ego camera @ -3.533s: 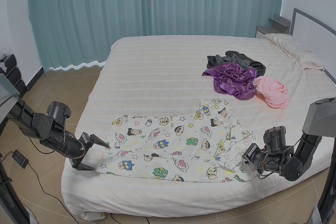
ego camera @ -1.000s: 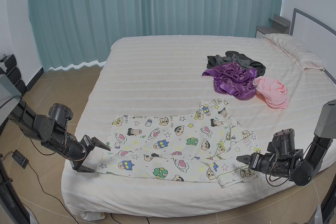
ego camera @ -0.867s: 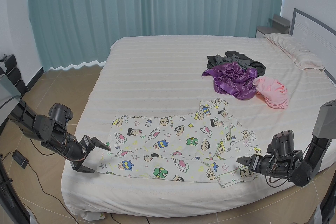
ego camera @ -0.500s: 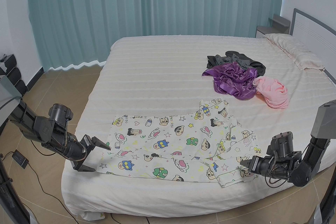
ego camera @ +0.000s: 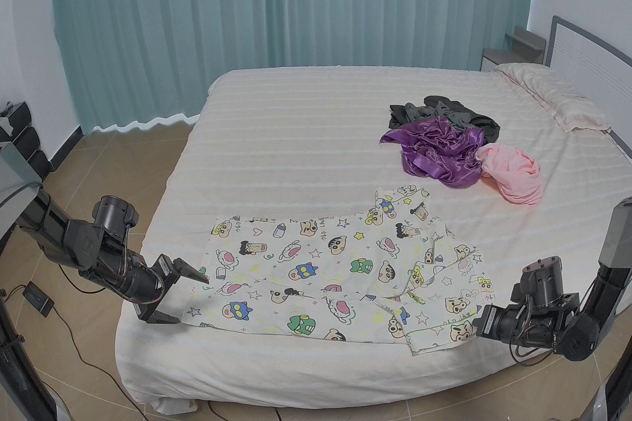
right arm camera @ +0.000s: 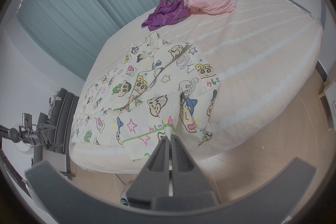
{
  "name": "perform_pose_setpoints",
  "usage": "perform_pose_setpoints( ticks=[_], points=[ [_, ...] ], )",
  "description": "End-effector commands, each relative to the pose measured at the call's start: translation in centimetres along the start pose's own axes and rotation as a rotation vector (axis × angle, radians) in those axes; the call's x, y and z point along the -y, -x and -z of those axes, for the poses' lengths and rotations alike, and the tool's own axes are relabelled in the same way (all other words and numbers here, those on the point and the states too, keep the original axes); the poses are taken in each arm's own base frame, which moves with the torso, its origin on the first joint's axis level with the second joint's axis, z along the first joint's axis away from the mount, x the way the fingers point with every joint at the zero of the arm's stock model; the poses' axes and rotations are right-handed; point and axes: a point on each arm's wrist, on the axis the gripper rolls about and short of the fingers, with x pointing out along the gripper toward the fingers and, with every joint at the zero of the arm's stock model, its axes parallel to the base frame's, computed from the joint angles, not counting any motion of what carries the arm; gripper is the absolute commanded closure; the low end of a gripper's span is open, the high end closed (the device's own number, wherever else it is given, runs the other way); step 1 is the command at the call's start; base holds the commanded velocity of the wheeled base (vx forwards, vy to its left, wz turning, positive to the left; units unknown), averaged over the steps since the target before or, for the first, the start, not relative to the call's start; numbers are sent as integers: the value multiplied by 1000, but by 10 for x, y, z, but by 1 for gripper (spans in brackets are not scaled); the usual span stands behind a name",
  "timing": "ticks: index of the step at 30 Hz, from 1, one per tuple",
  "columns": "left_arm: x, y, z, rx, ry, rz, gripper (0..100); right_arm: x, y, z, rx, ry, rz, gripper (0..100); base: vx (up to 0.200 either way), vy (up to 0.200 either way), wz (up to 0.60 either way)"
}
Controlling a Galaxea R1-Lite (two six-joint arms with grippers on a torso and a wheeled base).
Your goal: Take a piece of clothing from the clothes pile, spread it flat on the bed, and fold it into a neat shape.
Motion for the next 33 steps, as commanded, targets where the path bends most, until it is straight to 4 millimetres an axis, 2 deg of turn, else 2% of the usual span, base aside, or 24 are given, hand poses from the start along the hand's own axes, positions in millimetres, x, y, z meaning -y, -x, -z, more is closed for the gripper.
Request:
perform_pose_setpoints(
  ticks=[1,5,6,12,15,17,20,23,25,27,33],
  points=[
    [0,0,0,-1,1,-1,0,2,10,3,-4,3,-3,100,0,0,0],
    [0,0,0,-1,1,-1,0,5,4,11,-45,9,16,100,0,0,0],
    [0,0,0,-1,1,-1,0,5,4,12,-50,9,20,0,0,0,0],
    [0,0,0,-1,1,-1,0,2,12,19,-64,40,-4,0,0,0,0],
    [0,0,0,0,0,0,0,-8,17,12,-18,55,-56,0,0,0,0],
    [0,0,0,0,0,0,0,-24,15,5,17,78,-114,0,0,0,0],
    [0,0,0,0,0,0,0,-50,4,1,32,118,-187,0,0,0,0],
    [0,0,0,1,0,1,0,-71,-20,4,7,146,-215,0,0,0,0],
    [0,0,0,0,0,0,0,-76,-27,2,9,150,-222,0,0,0,0],
    [0,0,0,-1,1,-1,0,-89,-46,0,-6,159,-225,0,0,0,0],
    [0,0,0,0,0,0,0,-109,-61,-2,-57,176,-253,0,0,0,0]
  ],
)
